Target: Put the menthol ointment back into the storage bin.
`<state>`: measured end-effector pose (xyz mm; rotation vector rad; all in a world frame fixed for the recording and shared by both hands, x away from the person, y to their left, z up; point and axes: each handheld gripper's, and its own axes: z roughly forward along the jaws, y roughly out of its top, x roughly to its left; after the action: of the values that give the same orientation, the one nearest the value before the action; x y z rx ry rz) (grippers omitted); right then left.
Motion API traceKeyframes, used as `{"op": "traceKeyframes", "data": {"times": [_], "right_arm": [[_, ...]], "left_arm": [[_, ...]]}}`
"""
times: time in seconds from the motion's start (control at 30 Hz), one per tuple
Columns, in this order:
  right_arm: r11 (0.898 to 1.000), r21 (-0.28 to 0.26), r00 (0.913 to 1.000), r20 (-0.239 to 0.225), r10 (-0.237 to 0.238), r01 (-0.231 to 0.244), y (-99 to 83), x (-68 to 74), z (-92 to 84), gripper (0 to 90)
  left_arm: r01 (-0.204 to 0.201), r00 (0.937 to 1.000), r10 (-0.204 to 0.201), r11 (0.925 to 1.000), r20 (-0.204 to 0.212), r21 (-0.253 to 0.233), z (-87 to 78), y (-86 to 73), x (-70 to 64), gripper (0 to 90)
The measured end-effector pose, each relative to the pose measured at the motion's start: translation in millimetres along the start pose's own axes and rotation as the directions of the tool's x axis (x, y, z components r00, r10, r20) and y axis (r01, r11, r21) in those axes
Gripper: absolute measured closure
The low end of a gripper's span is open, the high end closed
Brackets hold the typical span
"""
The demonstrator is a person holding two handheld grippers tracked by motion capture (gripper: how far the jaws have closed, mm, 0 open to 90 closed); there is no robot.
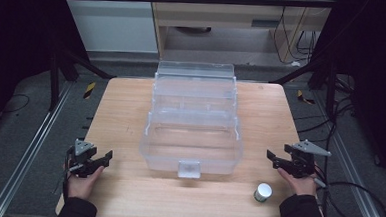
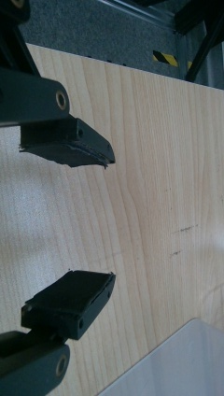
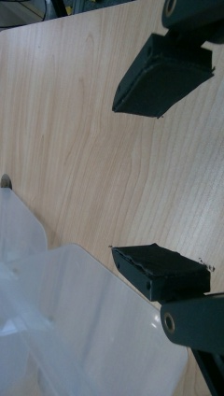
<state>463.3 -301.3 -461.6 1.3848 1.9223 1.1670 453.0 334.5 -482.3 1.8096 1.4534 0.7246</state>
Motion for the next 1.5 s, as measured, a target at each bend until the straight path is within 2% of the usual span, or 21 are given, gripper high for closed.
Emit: {"op": "traceKeyframes", "data": {"times": [0.2,0.23,0.3,0.33,0.5,0.57,0.7,0.87,0.9,0.93,0.97,1.0,1.03,1.07,1.2,1.23,1.27,1.33,1.37,1.4,1.5], "right_arm": [[1.0,-0.002,0.9994,-0.021,-0.028,0.028,8.4,3.8,-7.4,29.7],[0.998,0.011,0.9973,-0.034,-0.065,0.065,11.6,7.5,-9.1,30.4],[0.997,0.021,0.9964,-0.039,-0.075,0.076,13.4,9.7,-10.2,30.4],[0.993,0.041,0.9925,-0.051,-0.111,0.114,18.5,14.0,-11.7,31.0],[0.989,0.051,0.9871,-0.083,-0.137,0.141,28.7,21.0,-16.6,32.5],[0.978,0.08,0.9787,-0.09,-0.184,0.191,35.4,24.9,-18.7,32.5],[0.969,0.114,0.9692,-0.141,-0.202,0.218,43.7,28.5,-22.2,32.4],[0.957,0.147,0.961,-0.158,-0.227,0.25,49.9,32.6,-25.8,33.4],[0.947,0.177,0.9554,-0.173,-0.239,0.269,51.9,35.8,-27.6,34.6],[0.947,0.177,0.9554,-0.173,-0.239,0.269,51.9,35.8,-27.6,34.6],[0.934,0.2,0.9468,-0.193,-0.257,0.295,53.1,39.3,-28.9,35.5],[0.934,0.2,0.9468,-0.193,-0.257,0.295,53.1,39.3,-28.9,35.5],[0.923,0.22,0.9396,-0.21,-0.271,0.315,53.7,43.3,-30.0,36.3],[0.923,0.22,0.9396,-0.21,-0.271,0.315,53.7,43.3,-30.0,36.3],[0.902,0.248,0.9239,-0.246,-0.293,0.352,55.2,50.5,-30.5,37.7],[0.886,0.271,0.9154,-0.259,-0.308,0.375,55.9,54.0,-30.0,38.3],[0.886,0.271,0.9154,-0.259,-0.308,0.375,55.9,54.0,-30.0,38.3],[0.874,0.291,0.9091,-0.274,-0.314,0.389,56.4,57.3,-30.0,38.7],[0.862,0.31,0.9038,-0.29,-0.315,0.4,56.6,60.8,-30.4,38.9],[0.862,0.31,0.9038,-0.29,-0.315,0.4,56.6,60.8,-30.4,38.9],[0.84,0.331,0.8893,-0.317,-0.33,0.43,55.2,66.6,-31.1,38.5]], "left_arm": [[0.0,1.0,0.0,1.0,0.006,0.001,0.0,-0.5,-0.2,36.3],[-0.008,0.9999,0.008,1.0,0.011,0.004,0.3,-0.7,-1.0,36.3],[-0.009,0.9999,0.009,1.0,0.012,0.003,0.2,-0.8,-1.7,36.3],[-0.014,0.9998,0.014,0.9999,0.013,0.005,0.0,-0.7,-2.5,36.4],[-0.015,0.9998,0.015,0.9998,0.011,0.01,1.0,-1.4,-2.7,36.4],[-0.014,0.9999,0.014,0.9999,0.01,0.01,1.1,-1.5,-2.2,36.6],[-0.015,0.9998,0.015,0.9998,0.008,0.009,1.3,-1.0,-2.4,36.7],[-0.018,0.9998,0.018,0.9998,0.013,0.011,0.8,-1.0,-3.2,36.8],[-0.017,0.9998,0.017,0.9998,0.014,0.012,1.0,-1.0,-3.1,36.8],[-0.017,0.9998,0.017,0.9998,0.014,0.012,1.0,-1.0,-3.1,36.8],[-0.018,0.9997,0.018,0.9997,0.015,0.016,1.4,-1.2,-3.1,36.9],[-0.018,0.9997,0.018,0.9997,0.015,0.016,1.4,-1.2,-3.1,36.9],[-0.018,0.9997,0.018,0.9997,0.016,0.019,1.8,-1.2,-3.1,36.9],[-0.018,0.9997,0.018,0.9997,0.016,0.019,1.8,-1.2,-3.1,36.9],[-0.023,0.9996,0.023,0.9994,0.016,0.025,2.7,-1.5,-4.0,36.9],[-0.026,0.9995,0.025,0.9993,0.018,0.027,2.9,-1.5,-4.5,36.9],[-0.026,0.9995,0.025,0.9993,0.018,0.027,2.9,-1.5,-4.5,36.9],[-0.027,0.9994,0.027,0.9992,0.02,0.03,3.2,-1.5,-4.7,36.9],[-0.029,0.9994,0.029,0.9991,0.021,0.031,3.4,-1.6,-4.8,36.9],[-0.029,0.9994,0.029,0.9991,0.021,0.031,3.4,-1.6,-4.8,36.9],[-0.031,0.9993,0.03,0.999,0.022,0.033,3.5,-1.6,-5.1,37.0]]}}
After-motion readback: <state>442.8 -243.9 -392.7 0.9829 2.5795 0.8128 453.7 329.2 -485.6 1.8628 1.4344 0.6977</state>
